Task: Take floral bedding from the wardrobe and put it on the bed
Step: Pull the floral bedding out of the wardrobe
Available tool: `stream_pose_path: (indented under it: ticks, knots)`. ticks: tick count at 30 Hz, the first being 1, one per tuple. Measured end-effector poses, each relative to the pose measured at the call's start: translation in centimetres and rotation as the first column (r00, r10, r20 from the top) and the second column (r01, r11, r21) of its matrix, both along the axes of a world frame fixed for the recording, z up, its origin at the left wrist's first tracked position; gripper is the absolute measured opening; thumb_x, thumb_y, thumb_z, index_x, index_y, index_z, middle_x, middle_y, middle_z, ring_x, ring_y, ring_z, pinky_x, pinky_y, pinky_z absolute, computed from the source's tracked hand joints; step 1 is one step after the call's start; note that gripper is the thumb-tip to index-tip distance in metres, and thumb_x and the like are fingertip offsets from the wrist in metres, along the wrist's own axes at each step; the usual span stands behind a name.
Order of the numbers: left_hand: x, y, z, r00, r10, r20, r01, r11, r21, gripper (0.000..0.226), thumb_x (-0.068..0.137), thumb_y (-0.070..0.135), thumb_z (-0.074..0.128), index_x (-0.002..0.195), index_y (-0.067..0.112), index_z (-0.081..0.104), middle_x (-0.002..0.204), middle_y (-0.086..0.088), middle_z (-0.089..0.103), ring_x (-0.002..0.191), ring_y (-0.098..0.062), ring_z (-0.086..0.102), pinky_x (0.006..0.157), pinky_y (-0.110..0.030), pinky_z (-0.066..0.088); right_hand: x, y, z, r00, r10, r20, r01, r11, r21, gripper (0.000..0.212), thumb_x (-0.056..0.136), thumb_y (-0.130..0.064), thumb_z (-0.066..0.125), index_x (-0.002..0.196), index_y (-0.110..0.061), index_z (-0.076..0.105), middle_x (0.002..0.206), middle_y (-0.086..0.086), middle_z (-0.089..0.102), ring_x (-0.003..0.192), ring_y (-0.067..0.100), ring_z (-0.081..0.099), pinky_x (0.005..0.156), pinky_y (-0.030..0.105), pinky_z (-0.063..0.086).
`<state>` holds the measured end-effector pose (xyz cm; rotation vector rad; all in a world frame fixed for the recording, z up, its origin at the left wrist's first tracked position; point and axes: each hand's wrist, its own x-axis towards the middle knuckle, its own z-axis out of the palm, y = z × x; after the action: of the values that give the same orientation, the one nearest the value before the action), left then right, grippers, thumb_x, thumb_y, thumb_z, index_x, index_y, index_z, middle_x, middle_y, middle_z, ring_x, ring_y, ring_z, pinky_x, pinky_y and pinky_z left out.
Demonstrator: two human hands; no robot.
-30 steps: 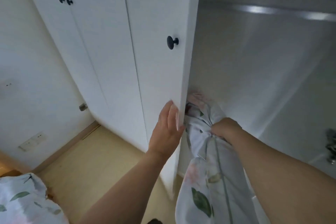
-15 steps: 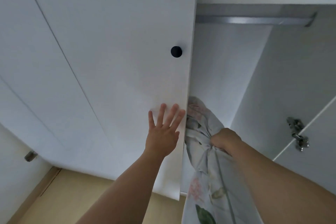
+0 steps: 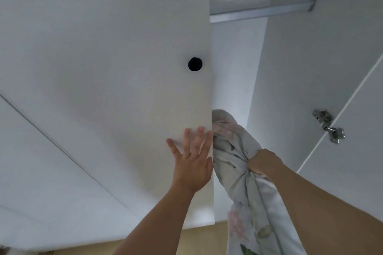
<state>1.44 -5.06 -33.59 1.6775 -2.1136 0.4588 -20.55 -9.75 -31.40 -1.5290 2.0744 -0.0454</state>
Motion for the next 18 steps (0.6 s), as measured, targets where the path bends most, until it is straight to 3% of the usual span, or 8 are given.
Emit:
stream_pose_path:
  ticks: [3,8,13,18]
  knots:
    - [-1.8,0.5,-0.5,0.993,-0.116,0.027,0.114,0.992,0.058,0.073,0.091,0.038,0.045,0.155,0.017,0.016,0.163,-0.006,0.005,0.149,-0.035,0.004,0.103,-0.078,0.006,-1.6,2.3,-0.4,0.998,-0.062,-0.029,0.063,0.998,0.029,0.036,0.078,-0.022,0.058,0.111,-0.007,0.059,0.113,0.012,0.063,0.103,0.030,0.061,0.083,0.030,0.048]
    - [-7.4,2.0,-0.7,0.964,-0.263,0.035,0.256,0.957,0.134,0.076,0.087,0.035,0.046,0.154,0.014,0.017,0.163,-0.009,0.007,0.149,-0.032,0.005,0.109,-0.072,0.007,-6.5,8.1,-1.3,0.984,-0.167,-0.069,0.172,0.981,0.090,0.046,0.081,-0.025,0.057,0.124,-0.006,0.055,0.127,0.013,0.058,0.116,0.031,0.057,0.093,0.033,0.047]
    - [-14.1,4.5,0.0,0.917,-0.397,0.033,0.388,0.910,0.145,0.075,0.087,0.032,0.050,0.154,0.012,0.020,0.163,-0.009,0.009,0.149,-0.029,0.006,0.112,-0.066,0.011,-12.4,15.1,-1.1,0.959,-0.269,-0.087,0.280,0.944,0.176,0.037,0.081,-0.024,0.059,0.114,-0.007,0.058,0.109,0.010,0.063,0.102,0.028,0.062,0.080,0.030,0.048]
    - [-21.2,8.4,0.7,0.806,-0.584,0.101,0.567,0.809,0.155,0.073,0.089,0.032,0.044,0.154,0.011,0.018,0.163,-0.008,0.008,0.149,-0.029,0.005,0.112,-0.065,0.014,-17.8,22.4,-0.5,0.943,-0.295,-0.154,0.326,0.915,0.238,0.032,0.079,-0.021,0.061,0.108,-0.007,0.064,0.112,0.010,0.066,0.101,0.026,0.064,0.078,0.028,0.050]
